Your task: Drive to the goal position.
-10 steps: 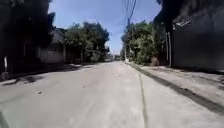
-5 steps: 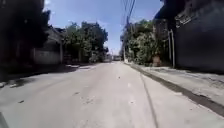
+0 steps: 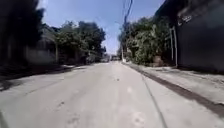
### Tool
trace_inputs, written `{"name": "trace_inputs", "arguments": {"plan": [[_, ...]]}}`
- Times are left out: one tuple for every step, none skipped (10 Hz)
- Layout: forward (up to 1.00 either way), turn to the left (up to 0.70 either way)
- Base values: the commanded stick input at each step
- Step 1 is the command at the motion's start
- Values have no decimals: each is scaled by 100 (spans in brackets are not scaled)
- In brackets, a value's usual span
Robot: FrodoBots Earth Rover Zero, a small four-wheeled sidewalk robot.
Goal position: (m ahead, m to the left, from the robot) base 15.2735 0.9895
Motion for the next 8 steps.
{"name": "trace_inputs", "arguments": {"plan": [[85, 0], [85, 0], [85, 0], [85, 0], [85, 0], [85, 0], [85, 0], [85, 0]]}}
